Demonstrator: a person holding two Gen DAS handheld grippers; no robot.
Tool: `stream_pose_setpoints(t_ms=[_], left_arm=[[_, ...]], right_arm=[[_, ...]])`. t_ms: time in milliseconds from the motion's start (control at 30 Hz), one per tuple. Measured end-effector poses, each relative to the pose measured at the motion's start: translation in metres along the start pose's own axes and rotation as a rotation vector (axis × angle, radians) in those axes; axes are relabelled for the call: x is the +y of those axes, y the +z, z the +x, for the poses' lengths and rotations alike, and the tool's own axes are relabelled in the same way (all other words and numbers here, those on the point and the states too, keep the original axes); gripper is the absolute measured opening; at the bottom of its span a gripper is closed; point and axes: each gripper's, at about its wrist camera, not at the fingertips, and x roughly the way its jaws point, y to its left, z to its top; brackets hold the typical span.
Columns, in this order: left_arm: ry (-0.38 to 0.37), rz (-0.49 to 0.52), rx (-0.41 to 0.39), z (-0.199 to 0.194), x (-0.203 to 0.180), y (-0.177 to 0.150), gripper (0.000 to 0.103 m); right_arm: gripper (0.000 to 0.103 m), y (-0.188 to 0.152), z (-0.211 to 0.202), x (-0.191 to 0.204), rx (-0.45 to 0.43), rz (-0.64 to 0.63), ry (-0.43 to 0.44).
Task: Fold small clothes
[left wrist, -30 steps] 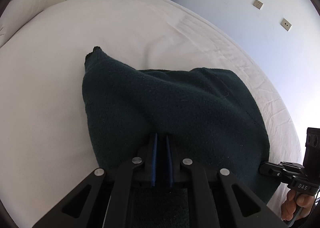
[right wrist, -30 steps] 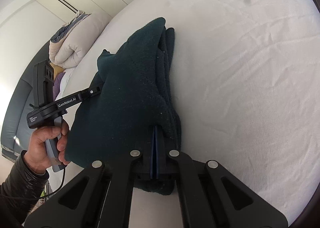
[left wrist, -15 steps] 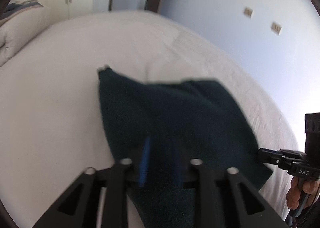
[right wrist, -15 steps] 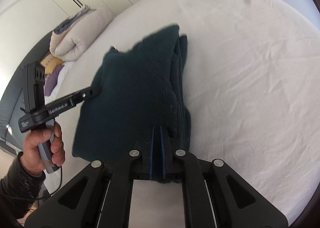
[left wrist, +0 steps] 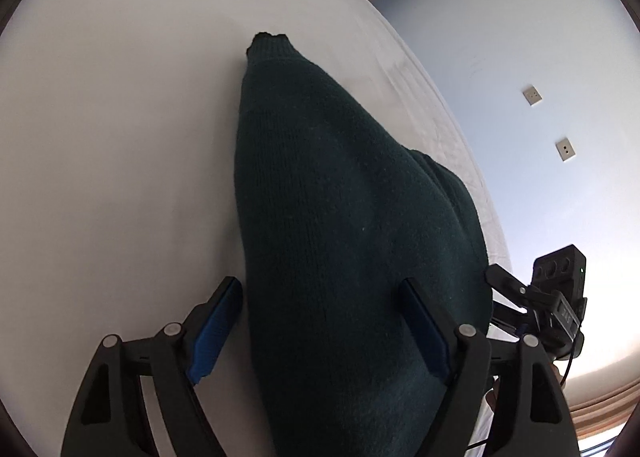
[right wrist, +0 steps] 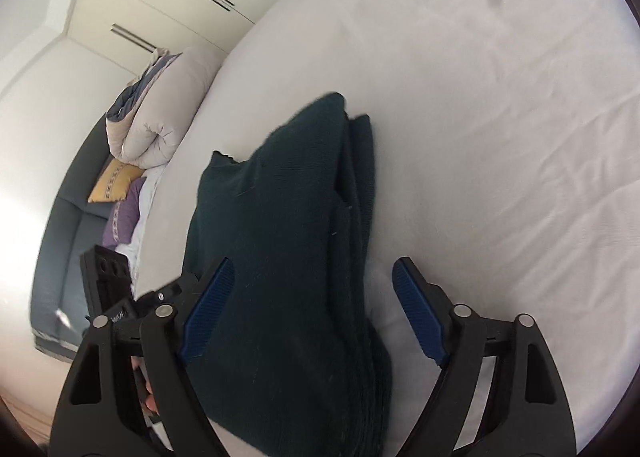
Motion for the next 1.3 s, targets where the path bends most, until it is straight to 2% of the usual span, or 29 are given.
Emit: stream_pose_setpoints(t_ms=[67, 100, 133, 267, 333, 400, 500, 633, 800, 967, 1133, 1300], left_arm=[[0.008, 0.012, 0.019, 0.003, -0.003, 0.003, 0.079], [0.013, 0.013, 0.034, 0.005, -0.005, 0.004, 0.073], [0.022, 0.013, 0.043, 0.006, -0.006, 0.005, 0.070], [0.082, 0.049, 0.058, 0.003, -0.018, 0.006, 0.055], [0.105, 0.077, 0.053, -0.004, -0.026, 0.003, 0.046], [0.122, 0.100, 0.044, -0.012, -0.032, 0.003, 0.043], [0.135, 0.127, 0.026, -0.036, -0.039, -0.004, 0.040], [0.145, 0.172, -0.027, -0.083, -0.050, -0.028, 0.040], [0.137, 0.160, -0.079, -0.167, -0.037, -0.083, 0.040], [0.190, 0.151, -0.089, -0.223, -0.010, -0.152, 0.040], [0.197, 0.070, -0.061, -0.243, 0.032, -0.206, 0.040], [0.191, 0.008, -0.031, -0.227, 0.071, -0.225, 0.041]], right_arm=[[0.069, 0.005, 0.011, -0.001, 0.022, -0.004, -0.001], [0.057, 0.008, 0.017, 0.000, 0.046, -0.015, -0.015], [0.040, 0.008, 0.024, 0.000, 0.067, -0.019, -0.025], [0.032, 0.008, 0.034, 0.009, 0.086, -0.042, -0.078], [0.027, 0.004, 0.032, 0.024, 0.070, -0.094, -0.143], [0.024, -0.001, 0.028, 0.040, 0.049, -0.145, -0.194], [0.022, -0.017, 0.005, 0.074, 0.001, -0.224, -0.238], [0.022, -0.050, -0.023, 0.124, -0.042, -0.338, -0.272], [0.022, -0.113, -0.057, 0.175, -0.052, -0.385, -0.187], [0.022, -0.203, -0.066, 0.210, -0.004, -0.405, -0.103], [0.022, -0.277, -0.048, 0.214, 0.056, -0.327, -0.018], [0.022, -0.314, -0.012, 0.205, 0.099, -0.309, -0.039]])
